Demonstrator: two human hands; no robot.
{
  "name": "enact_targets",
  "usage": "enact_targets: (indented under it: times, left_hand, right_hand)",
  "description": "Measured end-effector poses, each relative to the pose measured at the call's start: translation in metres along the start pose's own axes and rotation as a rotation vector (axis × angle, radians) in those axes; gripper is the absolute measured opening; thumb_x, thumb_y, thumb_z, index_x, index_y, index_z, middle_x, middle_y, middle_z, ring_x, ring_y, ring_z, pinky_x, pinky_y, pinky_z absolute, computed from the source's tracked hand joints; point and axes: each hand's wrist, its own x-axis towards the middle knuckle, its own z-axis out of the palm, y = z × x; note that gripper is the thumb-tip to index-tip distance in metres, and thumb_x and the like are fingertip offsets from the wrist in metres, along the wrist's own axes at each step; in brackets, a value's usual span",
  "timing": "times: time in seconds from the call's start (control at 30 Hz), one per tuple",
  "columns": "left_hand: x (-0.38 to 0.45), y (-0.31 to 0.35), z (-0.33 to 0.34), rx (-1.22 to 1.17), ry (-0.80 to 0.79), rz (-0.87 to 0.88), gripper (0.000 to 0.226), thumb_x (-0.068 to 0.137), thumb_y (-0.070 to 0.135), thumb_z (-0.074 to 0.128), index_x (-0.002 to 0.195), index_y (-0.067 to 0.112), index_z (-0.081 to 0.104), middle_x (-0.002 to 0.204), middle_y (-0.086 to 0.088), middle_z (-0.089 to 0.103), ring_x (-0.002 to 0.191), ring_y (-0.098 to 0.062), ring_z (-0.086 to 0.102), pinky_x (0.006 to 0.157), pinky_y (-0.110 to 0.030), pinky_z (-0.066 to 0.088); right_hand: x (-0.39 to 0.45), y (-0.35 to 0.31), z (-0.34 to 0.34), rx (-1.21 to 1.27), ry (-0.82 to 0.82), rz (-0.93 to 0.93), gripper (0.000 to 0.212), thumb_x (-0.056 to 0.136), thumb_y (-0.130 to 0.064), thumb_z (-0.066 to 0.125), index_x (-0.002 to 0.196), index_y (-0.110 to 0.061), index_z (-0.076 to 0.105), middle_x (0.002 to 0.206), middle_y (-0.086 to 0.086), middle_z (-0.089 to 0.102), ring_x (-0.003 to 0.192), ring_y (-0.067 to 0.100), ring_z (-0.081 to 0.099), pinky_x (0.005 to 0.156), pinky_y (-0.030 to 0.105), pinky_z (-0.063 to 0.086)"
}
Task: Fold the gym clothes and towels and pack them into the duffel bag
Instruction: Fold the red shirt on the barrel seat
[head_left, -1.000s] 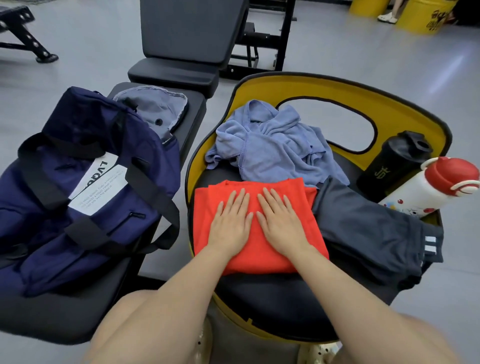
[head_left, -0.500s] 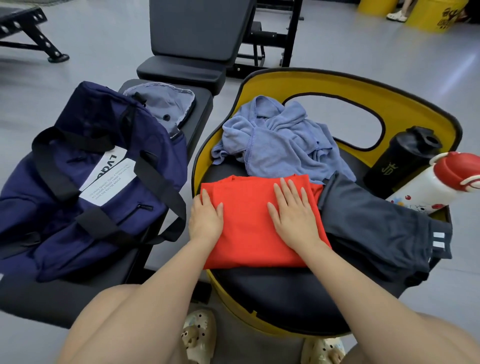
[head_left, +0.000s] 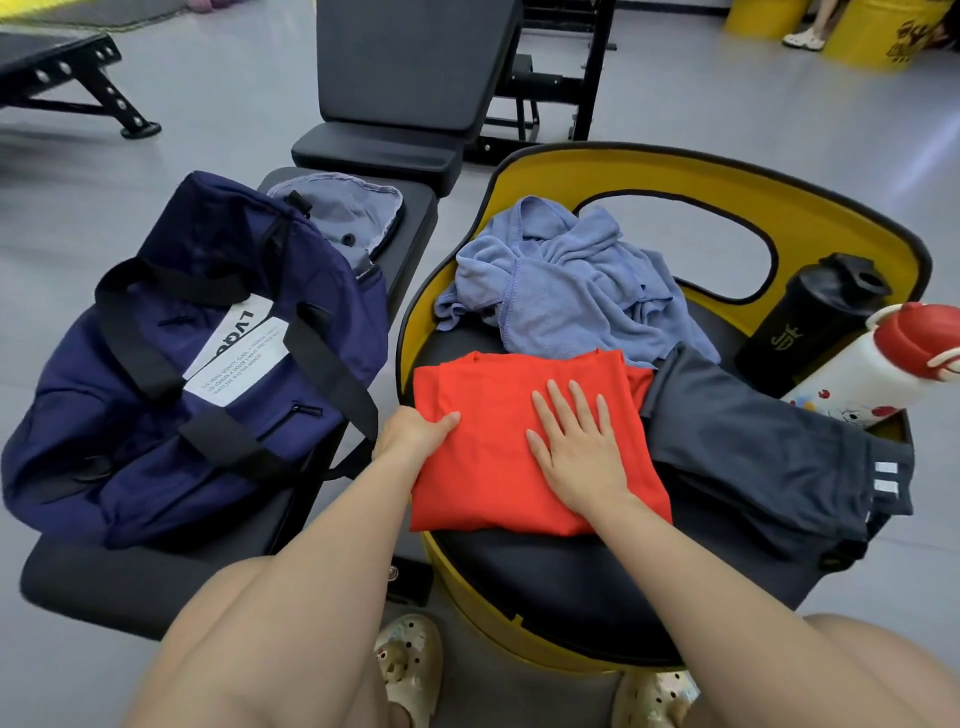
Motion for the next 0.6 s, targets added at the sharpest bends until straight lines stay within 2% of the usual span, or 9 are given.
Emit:
enact_targets:
  times: [0.1, 0.2, 0.33, 0.37, 0.43, 0.47, 0.53, 0.57, 0.6]
  left_hand:
    - [-0.002, 0.004, -0.006, -0.034, -0.031, 0.045, 0.054, 0.085, 0.047, 0.063, 0.120, 0.007, 0.058, 0.121, -0.012, 0.061, 0.110, -0.032, 0.058, 0.090, -0.036, 0.048]
    - [-0.007, 0.011, -0.012, -0.039, -0.002, 0.118, 0.040, 0.088, 0.039, 0.059, 0.119, 0.013, 0.057, 0.121, -0.010, 0.061, 0.110, -0.031, 0.057, 0.094, -0.039, 0.047]
    - [-0.016, 0.017, -0.013, 0.019, 0.067, 0.243, 0.030, 0.089, 0.033, 0.054, 0.109, 0.011, 0.056, 0.112, -0.010, 0.062, 0.108, -0.032, 0.056, 0.085, -0.036, 0.045]
    - [-0.019, 0.020, -0.013, -0.007, 0.067, 0.277, 0.025, 0.089, 0.029, 0.054, 0.103, 0.009, 0.057, 0.105, -0.010, 0.063, 0.105, -0.032, 0.057, 0.081, -0.035, 0.044]
    - [-0.026, 0.030, -0.014, -0.063, 0.064, 0.333, 0.014, 0.089, 0.021, 0.055, 0.078, 0.013, 0.051, 0.083, -0.005, 0.058, 0.092, -0.030, 0.056, 0.072, -0.030, 0.038]
    - [-0.030, 0.035, -0.014, -0.081, 0.073, 0.356, 0.019, 0.088, 0.019, 0.055, 0.072, 0.016, 0.047, 0.078, -0.002, 0.056, 0.089, -0.029, 0.055, 0.071, -0.029, 0.036]
    - [-0.037, 0.046, -0.014, -0.119, 0.083, 0.391, 0.017, 0.088, 0.019, 0.055, 0.073, 0.019, 0.048, 0.082, -0.001, 0.057, 0.087, -0.024, 0.052, 0.072, -0.027, 0.036]
    - [-0.041, 0.052, -0.012, -0.137, 0.082, 0.404, 0.012, 0.088, 0.019, 0.055, 0.077, 0.018, 0.051, 0.085, -0.001, 0.057, 0.086, -0.022, 0.051, 0.071, -0.027, 0.035]
    - [-0.045, 0.057, -0.009, -0.153, 0.074, 0.421, 0.008, 0.088, 0.019, 0.055, 0.082, 0.017, 0.052, 0.087, -0.001, 0.057, 0.085, -0.021, 0.050, 0.071, -0.026, 0.034]
  right_hand:
    - [0.000, -0.002, 0.002, -0.019, 0.044, -0.001, 0.056, 0.094, -0.043, 0.027, 0.134, -0.016, 0.055, 0.140, 0.006, 0.052, 0.132, 0.031, 0.046, 0.111, 0.047, 0.015]
    - [0.001, -0.002, 0.003, -0.022, 0.036, 0.011, 0.055, 0.094, -0.043, 0.028, 0.133, -0.016, 0.056, 0.138, 0.006, 0.054, 0.131, 0.031, 0.047, 0.110, 0.047, 0.016]
    - [0.000, -0.002, 0.001, -0.032, 0.016, -0.002, 0.055, 0.093, -0.042, 0.029, 0.131, -0.014, 0.058, 0.136, 0.007, 0.056, 0.128, 0.032, 0.050, 0.109, 0.048, 0.018]
    - [0.001, -0.002, 0.003, -0.030, 0.008, -0.003, 0.055, 0.093, -0.042, 0.029, 0.130, -0.014, 0.059, 0.135, 0.007, 0.057, 0.128, 0.032, 0.050, 0.109, 0.048, 0.018]
    - [0.002, -0.001, 0.001, -0.015, -0.040, -0.007, 0.057, 0.093, -0.043, 0.027, 0.131, -0.014, 0.058, 0.136, 0.008, 0.056, 0.129, 0.032, 0.049, 0.110, 0.047, 0.016]
    - [0.002, -0.001, -0.003, -0.002, -0.075, -0.012, 0.061, 0.093, -0.045, 0.021, 0.134, -0.015, 0.055, 0.140, 0.008, 0.052, 0.133, 0.032, 0.044, 0.112, 0.046, 0.013]
    - [0.003, -0.001, -0.008, 0.036, -0.124, -0.032, 0.075, 0.088, -0.051, 0.002, 0.147, -0.018, 0.036, 0.155, 0.005, 0.031, 0.145, 0.029, 0.021, 0.117, 0.043, -0.002]
    - [0.005, -0.001, -0.011, 0.080, -0.132, -0.033, 0.077, 0.087, -0.053, -0.003, 0.150, -0.020, 0.028, 0.159, 0.003, 0.020, 0.148, 0.026, 0.010, 0.117, 0.042, -0.007]
    - [0.006, -0.002, -0.016, 0.158, -0.130, -0.022, 0.071, 0.093, -0.053, 0.002, 0.150, -0.021, 0.028, 0.160, 0.002, 0.017, 0.148, 0.024, 0.006, 0.117, 0.041, -0.007]
